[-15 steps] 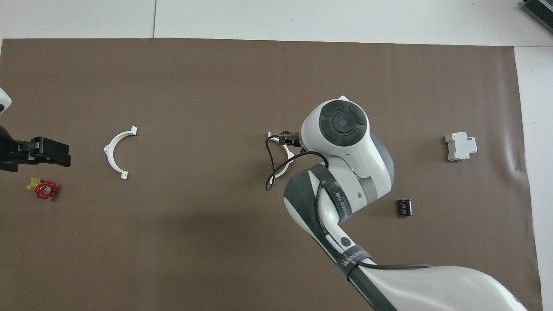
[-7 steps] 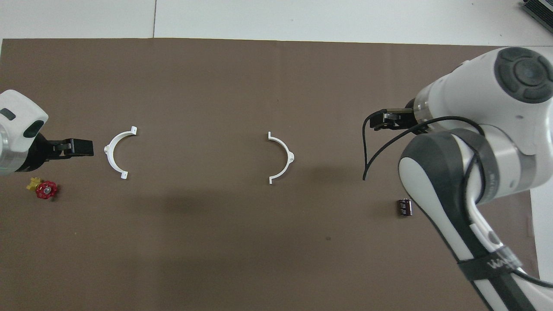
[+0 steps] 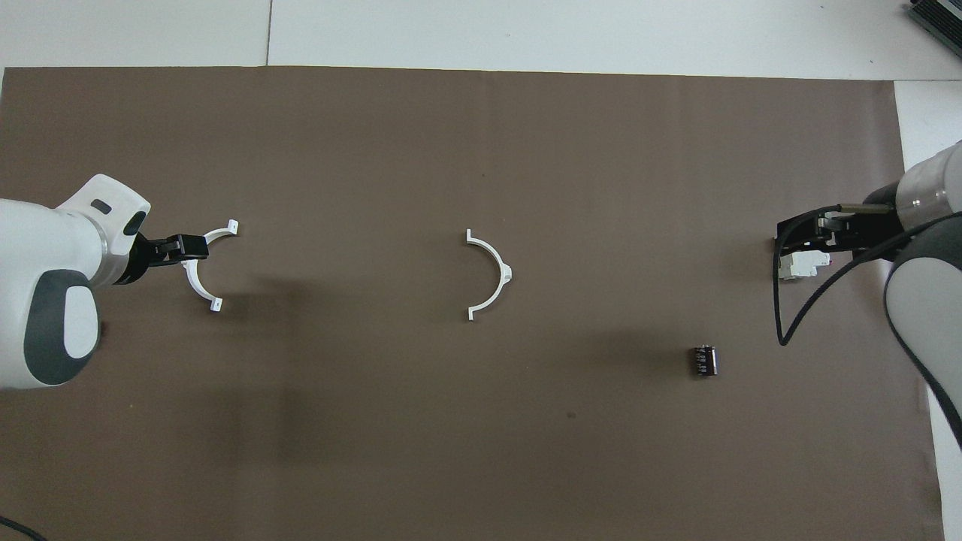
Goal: Assemble drain pipe with both arms
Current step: 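Release the clamp half and retract the right gripper while the left gripper reaches, then grasp the other white clamp half with the left gripper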
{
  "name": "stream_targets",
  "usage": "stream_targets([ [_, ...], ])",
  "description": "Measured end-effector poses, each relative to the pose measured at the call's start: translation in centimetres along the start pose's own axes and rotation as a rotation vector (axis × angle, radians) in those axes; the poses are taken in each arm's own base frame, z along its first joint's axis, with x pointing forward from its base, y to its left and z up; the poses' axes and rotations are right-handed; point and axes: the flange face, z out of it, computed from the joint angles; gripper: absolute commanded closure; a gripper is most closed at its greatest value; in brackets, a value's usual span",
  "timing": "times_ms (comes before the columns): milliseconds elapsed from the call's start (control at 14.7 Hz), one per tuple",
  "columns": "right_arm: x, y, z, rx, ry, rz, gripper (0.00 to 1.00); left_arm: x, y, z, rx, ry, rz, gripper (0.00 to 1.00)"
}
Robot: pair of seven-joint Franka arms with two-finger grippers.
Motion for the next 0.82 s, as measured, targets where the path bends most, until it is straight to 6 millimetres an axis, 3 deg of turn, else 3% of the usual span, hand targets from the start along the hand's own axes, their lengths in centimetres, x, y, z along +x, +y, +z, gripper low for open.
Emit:
stream_targets([
  [205, -0.8, 2.7, -0.8, 0.002, -0.021, -0.019, 0.0, -1.5, 1.6, 4.6, -0.014, -0.008, -0.117, 0.0],
  [341, -1.1, 5.0, -1.2, 0.006, -0.029, -0.034, 0.0, -2.1, 1.9, 6.2, -0.009, -0.037, -0.143, 0.0],
  [614, -1.7, 8.6, -1.4, 0.012, -0.044, -0.041, 0.0, -1.9, 0.6, 6.3, -0.004, -0.039, -0.15, 0.0],
  [819, -1.6, 7.7, -2.8, -0.022, -0.018, -0.029, 0.0, -1.3, -2.2, 6.3, 0.002, -0.036, -0.084, 0.0],
])
